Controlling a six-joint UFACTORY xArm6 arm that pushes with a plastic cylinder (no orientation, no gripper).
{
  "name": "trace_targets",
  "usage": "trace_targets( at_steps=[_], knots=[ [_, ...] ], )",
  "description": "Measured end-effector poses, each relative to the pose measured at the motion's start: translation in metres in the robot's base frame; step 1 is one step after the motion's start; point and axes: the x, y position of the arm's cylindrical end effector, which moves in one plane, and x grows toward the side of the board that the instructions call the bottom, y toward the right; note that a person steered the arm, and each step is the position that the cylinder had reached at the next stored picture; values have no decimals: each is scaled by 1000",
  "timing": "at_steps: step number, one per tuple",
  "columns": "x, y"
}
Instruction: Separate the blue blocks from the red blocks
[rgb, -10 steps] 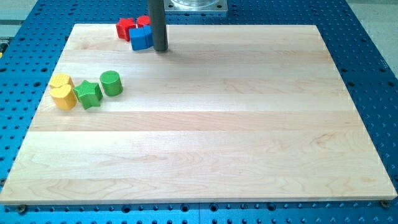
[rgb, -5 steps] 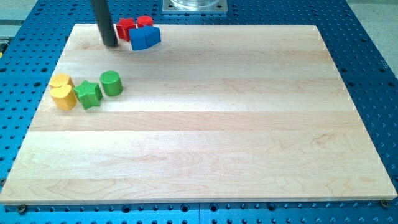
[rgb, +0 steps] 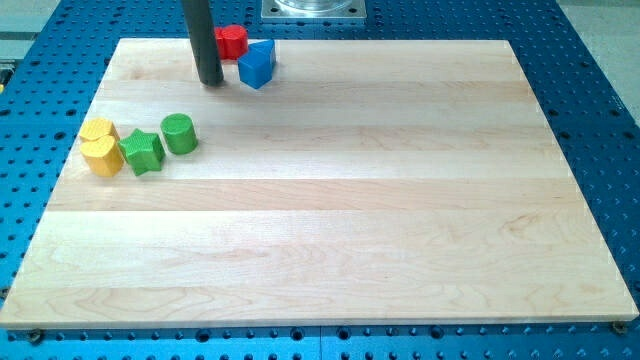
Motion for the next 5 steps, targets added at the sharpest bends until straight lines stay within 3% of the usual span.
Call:
trace_targets(
  at_steps=[2,3,4,5],
  knots=[
    [-38,89],
    [25,148],
    [29,179],
    [35,111]
  ],
)
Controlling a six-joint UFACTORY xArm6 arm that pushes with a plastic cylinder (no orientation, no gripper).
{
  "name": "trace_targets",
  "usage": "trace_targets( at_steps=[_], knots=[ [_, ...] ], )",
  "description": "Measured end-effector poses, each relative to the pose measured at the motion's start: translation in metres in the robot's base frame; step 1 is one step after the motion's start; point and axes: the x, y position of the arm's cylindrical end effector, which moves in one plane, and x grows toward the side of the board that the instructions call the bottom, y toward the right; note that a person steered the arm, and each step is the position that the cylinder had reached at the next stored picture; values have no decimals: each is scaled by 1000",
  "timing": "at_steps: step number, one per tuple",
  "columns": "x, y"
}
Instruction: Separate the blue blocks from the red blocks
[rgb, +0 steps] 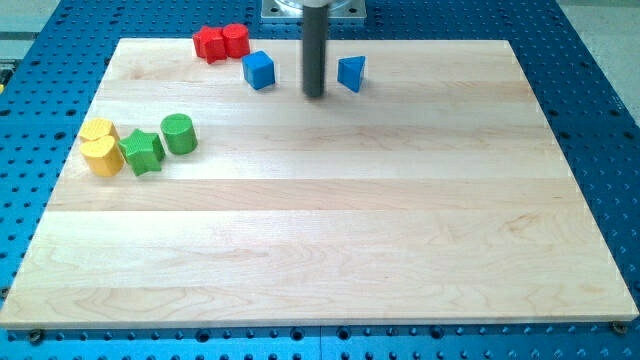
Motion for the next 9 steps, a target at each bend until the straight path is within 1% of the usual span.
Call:
trace_targets(
  at_steps=[1,2,3,4,5,6,7,8,9],
  knots=[
    [4,-97],
    [-15,-122],
    [-53,-103],
    [-29,-31],
    [-15,23],
    [-7,28],
    [-8,11],
    [4,-84],
    [26,-129]
  ],
)
